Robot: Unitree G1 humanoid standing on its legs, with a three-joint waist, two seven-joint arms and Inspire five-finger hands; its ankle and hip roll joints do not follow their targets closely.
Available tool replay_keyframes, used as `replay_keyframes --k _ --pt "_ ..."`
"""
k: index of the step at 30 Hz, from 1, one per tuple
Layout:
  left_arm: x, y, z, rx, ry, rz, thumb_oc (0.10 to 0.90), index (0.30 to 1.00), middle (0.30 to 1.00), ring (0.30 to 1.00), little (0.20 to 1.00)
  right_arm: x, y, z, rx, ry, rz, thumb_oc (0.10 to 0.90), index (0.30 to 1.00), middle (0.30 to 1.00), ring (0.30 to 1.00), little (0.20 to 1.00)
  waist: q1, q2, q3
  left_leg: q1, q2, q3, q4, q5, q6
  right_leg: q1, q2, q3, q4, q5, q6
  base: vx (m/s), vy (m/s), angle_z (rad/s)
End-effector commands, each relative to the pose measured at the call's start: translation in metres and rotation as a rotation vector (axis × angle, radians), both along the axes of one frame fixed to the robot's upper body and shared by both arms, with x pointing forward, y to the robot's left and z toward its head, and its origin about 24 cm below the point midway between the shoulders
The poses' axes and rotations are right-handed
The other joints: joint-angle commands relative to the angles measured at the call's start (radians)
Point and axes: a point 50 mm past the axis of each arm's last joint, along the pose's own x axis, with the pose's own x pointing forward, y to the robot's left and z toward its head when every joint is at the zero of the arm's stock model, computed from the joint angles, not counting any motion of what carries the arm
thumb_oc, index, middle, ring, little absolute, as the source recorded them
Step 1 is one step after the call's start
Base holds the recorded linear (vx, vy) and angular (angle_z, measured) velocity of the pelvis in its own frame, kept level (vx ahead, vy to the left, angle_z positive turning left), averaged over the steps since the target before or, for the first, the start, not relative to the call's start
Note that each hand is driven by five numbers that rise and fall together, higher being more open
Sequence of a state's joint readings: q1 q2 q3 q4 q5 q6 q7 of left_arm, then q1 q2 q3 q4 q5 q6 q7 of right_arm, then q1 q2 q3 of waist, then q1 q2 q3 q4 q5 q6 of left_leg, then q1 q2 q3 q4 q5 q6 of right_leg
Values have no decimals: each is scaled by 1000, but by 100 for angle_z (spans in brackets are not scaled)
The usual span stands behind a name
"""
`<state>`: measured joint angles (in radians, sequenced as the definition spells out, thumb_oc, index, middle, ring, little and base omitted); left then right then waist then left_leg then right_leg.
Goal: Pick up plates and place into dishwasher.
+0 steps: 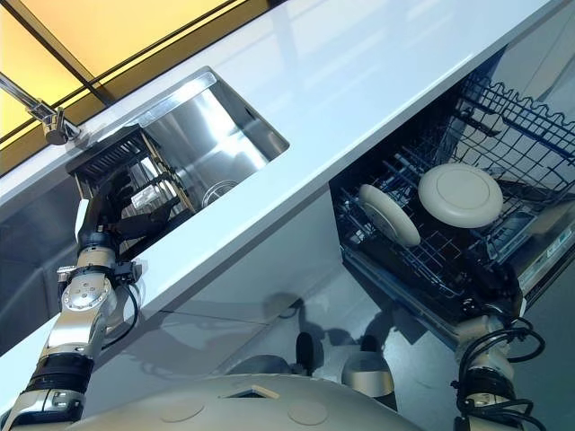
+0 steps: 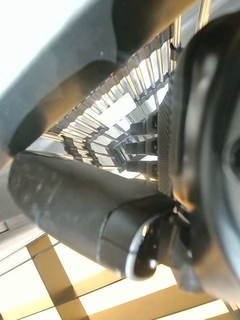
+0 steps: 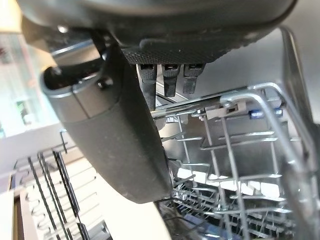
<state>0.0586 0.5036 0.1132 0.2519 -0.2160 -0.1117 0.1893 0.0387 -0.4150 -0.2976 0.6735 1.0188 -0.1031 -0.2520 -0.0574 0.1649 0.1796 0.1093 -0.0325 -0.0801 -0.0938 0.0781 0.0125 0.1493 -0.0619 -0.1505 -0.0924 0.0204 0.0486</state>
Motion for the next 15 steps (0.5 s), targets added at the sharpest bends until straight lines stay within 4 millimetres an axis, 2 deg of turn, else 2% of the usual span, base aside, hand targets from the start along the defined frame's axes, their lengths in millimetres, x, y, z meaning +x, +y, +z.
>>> replay_keyframes --k 1,6,10,15 --pt "27 8 49 98 -178 -30 800 900 900 900 900 72 21 48 25 -372 249 800 900 900 900 900 57 9 11 18 -59 18 13 -104 2 -91 47 -9 205 -173 -12 28 32 3" --pt "26 5 40 87 -162 -31 800 900 900 900 900 102 59 76 -41 -569 549 800 900 900 900 900 78 5 11 15 -63 8 16 -103 4 -87 39 -30 204 -176 -17 37 35 1" --pt "32 -1 37 81 -157 -44 800 900 900 900 900 133 102 109 -101 -693 816 800 900 900 900 900 103 -9 14 8 -67 -5 22 -100 6 -83 36 -46 200 -175 -24 33 26 9" --pt "43 -11 36 76 -150 -81 800 900 900 900 900 164 177 159 -113 -875 1133 800 900 900 900 900 144 -37 10 -6 -71 -23 38 -100 9 -73 36 -66 189 -170 -34 44 3 12"
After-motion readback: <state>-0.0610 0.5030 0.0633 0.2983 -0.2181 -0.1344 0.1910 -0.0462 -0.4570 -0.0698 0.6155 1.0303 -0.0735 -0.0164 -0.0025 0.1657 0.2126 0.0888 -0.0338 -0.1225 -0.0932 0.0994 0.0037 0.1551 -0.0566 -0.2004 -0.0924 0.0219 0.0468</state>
